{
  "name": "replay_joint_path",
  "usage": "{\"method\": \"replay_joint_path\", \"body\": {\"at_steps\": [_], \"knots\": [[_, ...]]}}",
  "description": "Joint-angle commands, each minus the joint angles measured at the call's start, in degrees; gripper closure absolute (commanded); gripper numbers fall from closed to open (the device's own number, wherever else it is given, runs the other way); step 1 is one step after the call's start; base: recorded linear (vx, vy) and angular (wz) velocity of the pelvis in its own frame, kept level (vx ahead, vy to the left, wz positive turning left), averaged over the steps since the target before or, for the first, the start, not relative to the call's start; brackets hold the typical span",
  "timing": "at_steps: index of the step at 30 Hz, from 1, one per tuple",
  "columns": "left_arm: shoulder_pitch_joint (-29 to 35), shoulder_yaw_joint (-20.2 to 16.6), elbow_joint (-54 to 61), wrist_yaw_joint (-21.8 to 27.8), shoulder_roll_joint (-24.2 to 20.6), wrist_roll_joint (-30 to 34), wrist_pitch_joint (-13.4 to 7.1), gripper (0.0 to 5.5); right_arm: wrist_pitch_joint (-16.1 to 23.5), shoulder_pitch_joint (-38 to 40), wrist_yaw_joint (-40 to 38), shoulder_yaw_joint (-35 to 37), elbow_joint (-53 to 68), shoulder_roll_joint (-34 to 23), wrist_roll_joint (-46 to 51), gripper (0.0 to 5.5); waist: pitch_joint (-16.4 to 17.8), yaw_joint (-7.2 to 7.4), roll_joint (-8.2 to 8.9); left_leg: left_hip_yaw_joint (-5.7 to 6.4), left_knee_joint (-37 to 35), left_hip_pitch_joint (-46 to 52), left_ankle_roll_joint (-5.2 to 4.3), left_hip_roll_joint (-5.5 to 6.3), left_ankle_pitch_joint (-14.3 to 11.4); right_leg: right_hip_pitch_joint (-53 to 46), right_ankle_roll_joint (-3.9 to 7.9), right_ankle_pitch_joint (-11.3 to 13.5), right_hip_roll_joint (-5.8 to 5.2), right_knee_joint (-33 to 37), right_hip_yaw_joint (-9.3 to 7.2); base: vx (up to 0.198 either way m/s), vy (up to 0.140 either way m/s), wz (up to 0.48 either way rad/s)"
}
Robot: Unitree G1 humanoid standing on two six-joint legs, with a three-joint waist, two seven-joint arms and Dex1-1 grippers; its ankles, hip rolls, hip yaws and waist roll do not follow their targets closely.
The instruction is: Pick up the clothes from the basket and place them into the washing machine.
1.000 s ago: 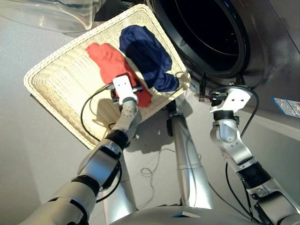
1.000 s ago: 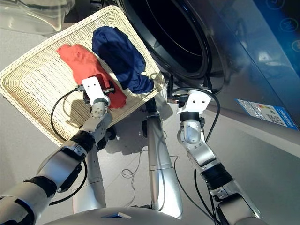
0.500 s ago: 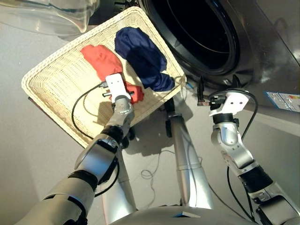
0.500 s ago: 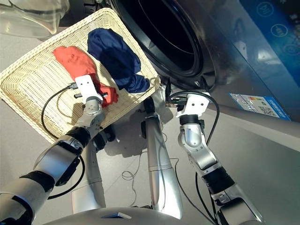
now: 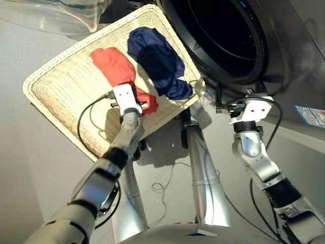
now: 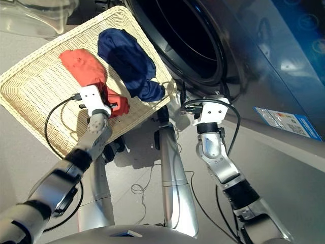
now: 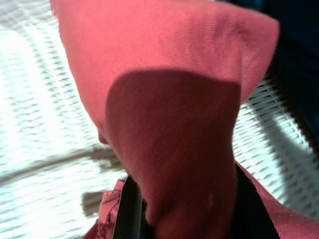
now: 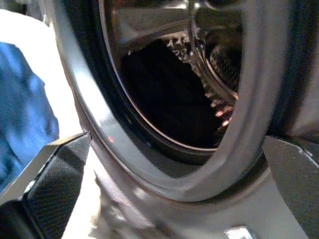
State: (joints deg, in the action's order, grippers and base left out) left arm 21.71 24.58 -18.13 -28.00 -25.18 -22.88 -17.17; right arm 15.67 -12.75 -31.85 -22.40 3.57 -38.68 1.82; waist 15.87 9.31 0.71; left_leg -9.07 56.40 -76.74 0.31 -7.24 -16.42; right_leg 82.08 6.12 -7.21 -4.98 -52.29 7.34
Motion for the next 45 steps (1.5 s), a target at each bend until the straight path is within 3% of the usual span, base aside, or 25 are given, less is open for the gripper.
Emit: {"method": "replay_joint_path", "body": {"at_steps": [1, 4, 8, 11, 14, 15, 17, 19, 20, 21, 22, 25, 32, 36, 39, 45], "knots": [[-3.24, -2.34, 7.29, 4.42, -3.12, 4.62, -5.75, 5.50, 3.11, -9.29, 1.67, 1.22, 5.59, -5.39, -12.20, 0.00, -0.70, -1.69, -1.62, 2.80, -1.11, -2.31, 0.17, 1.22, 3.72, -2.29, -3.41, 2.42, -0.58, 2.41, -3.42, 0.000, 0.000, 0.000], [-6.68, -3.88, 14.66, 8.12, -7.34, 4.44, -7.19, 5.50, 3.32, -11.09, 2.99, 0.26, 5.51, -8.64, -14.16, 0.00, -1.06, -2.66, -2.01, 2.90, -0.79, -2.66, 0.30, 1.45, 3.60, -1.93, -3.37, 2.23, -0.73, 2.01, -3.13, 0.000, 0.000, 0.000], [-9.10, -5.01, 20.83, 13.53, -11.03, -2.09, -9.19, 5.50, 3.22, -14.04, 4.66, -2.07, 4.01, -11.07, -14.81, 0.00, -1.35, -3.73, -2.68, 2.92, -0.91, -2.86, 0.28, 1.73, 3.87, -1.50, -3.31, 2.13, -1.21, 1.55, -2.96, 0.000, 0.000, 0.000], [-10.59, -5.82, 24.91, 16.36, -13.03, -5.94, -9.47, 5.50, 2.53, -16.13, 4.69, -3.25, 2.92, -12.73, -16.76, 0.00, -1.58, -4.32, -3.00, 3.15, -0.75, -3.13, 0.30, 1.82, 3.90, -1.24, -3.33, 1.89, -1.32, 1.07, -2.94, 0.000, 0.000, 0.000], [-11.57, -4.37, 29.10, 21.40, -17.98, -10.48, -10.16, 5.50, 1.87, -19.36, 4.02, -5.27, 1.48, -14.65, -20.44, 0.00, -1.77, -4.87, -3.17, 3.22, -0.48, -3.20, 0.33, 1.83, 3.73, -1.12, -3.29, 1.87, -1.36, 0.78, -2.76, 0.000, 0.000, 0.000], [-11.31, -2.02, 31.91, 25.64, -21.83, -14.56, -10.12, 5.50, 0.90, -22.03, 3.90, -7.25, 0.70, -16.48, -24.00, 0.00, -1.88, -5.17, -3.35, 3.11, -0.32, -3.17, 0.34, 1.79, 3.59, -1.03, -3.15, 1.96, -1.37, 0.70, -2.69, 0.000, 0.000, 0.000], [-11.13, -1.40, 32.81, 27.12, -23.33, -16.63, -10.04, 5.50, 0.31, -23.78, 3.92, -8.69, -0.15, -16.94, -25.42, 0.00, -1.90, -5.21, -3.37, 2.99, -0.18, -3.18, 0.32, 1.70, 3.47, -1.03, -3.09, 2.02, -1.36, 0.73, -2.60, 0.000, 0.000, 0.000], [-9.65, 2.58, 34.28, 31.74, -26.14, -24.27, -9.44, 5.50, -1.09, -29.13, 3.29, -12.57, -1.88, -19.00, -30.70, 0.00, -2.07, -5.43, -3.38, 3.03, 0.17, -3.22, 0.25, 1.54, 3.34, -0.71, -2.96, 2.16, -1.44, 0.52, -2.44, 0.000, 0.000, 0.000], [-9.51, 2.48, 34.01, 32.08, -26.07, -24.62, -9.54, 5.50, -1.08, -29.54, 3.12, -12.94, -2.16, -18.94, -30.76, 0.00, -2.00, -5.38, -3.45, 3.02, 0.22, -3.24, 0.25, 1.50, 3.31, -0.69, -2.96, 2.16, -1.41, 0.50, -2.43, 0.011, 0.030, -0.175], [-7.78, 5.37, 35.14, 34.84, -27.65, -30.48, -7.97, 5.50, -2.50, -33.87, 3.63, -16.77, -3.29, -19.93, -34.04, 0.00, -2.15, -5.55, -3.52, 2.86, 0.38, -3.33, 0.22, 1.33, 3.19, -0.48, -2.92, 2.28, -1.38, 0.41, -2.37, 0.000, 0.000, 0.000], [-7.73, 5.22, 35.01, 34.97, -27.56, -30.65, -7.99, 5.50, -2.49, -34.42, 3.47, -17.26, -3.63, -19.83, -34.04, 0.00, -2.05, -5.44, -3.61, 2.86, 0.41, -3.35, 0.23, 1.30, 3.17, -0.46, -2.92, 2.29, -1.35, 0.40, -2.36, 0.000, 0.000, 0.000], [-2.53, 12.71, 36.61, 37.96, -28.64, -38.11, -5.65, 5.50, -4.55, -42.71, 3.40, -25.42, -6.49, -19.48, -40.26, 0.00, -2.00, -5.37, -3.71, 2.78, 0.43, -3.34, 0.07, 1.20, 3.21, -0.26, -2.89, 2.33, -1.35, 0.29, -2.24, 0.000, 0.001, 0.065], [3.69, 20.91, 36.40, 39.70, -25.26, -44.10, -2.49, 5.50, -5.49, -44.59, 3.87, -27.08, -5.88, -17.16, -42.06, 0.00, -2.01, -4.73, -4.03, 2.95, 0.47, -3.58, -0.03, 1.28, 3.42, -0.14, -2.92, 2.21, -1.35, 0.05, -2.33, 0.000, 0.000, 0.000], [4.73, 21.71, 35.91, 39.13, -25.00, -42.00, -2.45, 5.50, -5.32, -41.08, 4.21, -24.07, -4.93, -16.01, -40.07, 0.00, -1.92, -4.68, -4.00, 2.82, 0.33, -3.58, -0.05, 1.31, 3.58, -0.20, -2.96, 2.15, -1.34, -0.04, -2.40, 0.000, 0.000, 0.000], [3.32, 20.19, 34.57, 38.85, -23.35, -42.38, -2.52, 5.50, -5.59, -36.18, 3.02, -20.20, -3.65, -15.62, -40.28, 0.00, -1.86, -4.36, -3.99, 3.05, 0.52, -3.86, -0.03, 1.41, 3.55, -0.06, -3.13, 1.96, -1.15, -0.26, -2.40, 0.000, 0.000, 0.000], [2.07, 18.99, 34.96, 39.03, -23.78, -43.67, -2.94, 5.50, -6.23, -35.79, 2.47, -21.00, -2.15, -19.14, -44.11, 0.00, -1.94, -4.49, -3.76, 3.10, 1.14, -4.30, -0.05, 1.24, 3.33, 0.47, -3.04, 2.20, -1.19, -0.51, -2.46, 0.000, 0.000, 0.000]]}}
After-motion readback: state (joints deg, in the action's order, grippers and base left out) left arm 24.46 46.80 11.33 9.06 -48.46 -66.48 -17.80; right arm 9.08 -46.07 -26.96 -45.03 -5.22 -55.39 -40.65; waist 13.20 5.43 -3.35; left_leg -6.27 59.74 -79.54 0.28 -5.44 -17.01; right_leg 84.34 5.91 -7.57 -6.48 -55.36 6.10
